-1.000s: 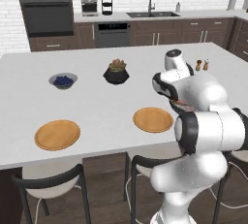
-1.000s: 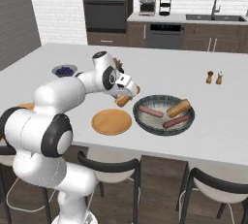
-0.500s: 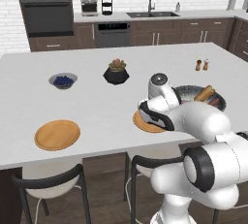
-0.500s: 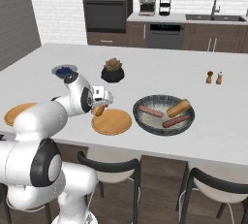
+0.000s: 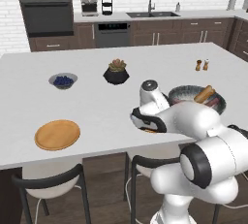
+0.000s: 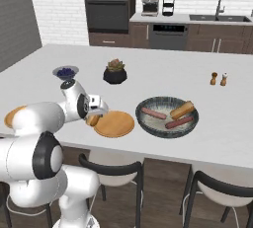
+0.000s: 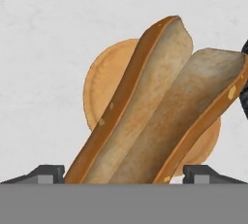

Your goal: Place one bun and one sausage from the bowl on each plate.

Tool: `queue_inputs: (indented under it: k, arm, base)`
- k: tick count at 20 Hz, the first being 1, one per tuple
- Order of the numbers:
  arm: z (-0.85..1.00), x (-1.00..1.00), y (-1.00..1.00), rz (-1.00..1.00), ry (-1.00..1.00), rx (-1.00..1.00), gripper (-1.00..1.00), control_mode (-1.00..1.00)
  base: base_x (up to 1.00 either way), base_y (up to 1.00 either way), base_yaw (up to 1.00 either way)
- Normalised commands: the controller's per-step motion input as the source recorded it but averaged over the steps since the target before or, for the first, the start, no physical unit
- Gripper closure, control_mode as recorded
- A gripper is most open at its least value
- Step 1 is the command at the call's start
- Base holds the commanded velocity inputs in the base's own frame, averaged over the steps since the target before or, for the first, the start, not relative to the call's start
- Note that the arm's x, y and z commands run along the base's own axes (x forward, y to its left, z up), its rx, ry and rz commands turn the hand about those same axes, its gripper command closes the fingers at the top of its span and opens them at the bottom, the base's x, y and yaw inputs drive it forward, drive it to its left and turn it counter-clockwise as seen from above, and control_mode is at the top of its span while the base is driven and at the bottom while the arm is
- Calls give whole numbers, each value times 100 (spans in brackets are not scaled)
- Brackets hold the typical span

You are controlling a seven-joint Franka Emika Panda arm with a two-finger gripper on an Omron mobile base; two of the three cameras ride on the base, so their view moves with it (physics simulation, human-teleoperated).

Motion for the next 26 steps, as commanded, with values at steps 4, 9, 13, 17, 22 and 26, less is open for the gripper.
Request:
queue_inputs:
  k: [4, 9, 13, 17, 22, 26]
  arm:
    - [-29, 20, -24, -8, -1, 0, 100, -100]
    - [-24, 39, 0, 0, 0, 0, 100, -100]
    - [-17, 16, 0, 0, 0, 0, 100, -100]
    - [0, 7, 0, 0, 1, 0, -100, -100]
    - [0, 12, 0, 0, 3, 0, -100, -100]
    - [1, 2, 0, 0, 0, 0, -100, -100]
  base:
    - [0, 0, 0]
    - [0, 0, 0]
    - [0, 0, 0]
    - [0, 0, 0]
    - [0, 0, 0]
    - [0, 0, 0]
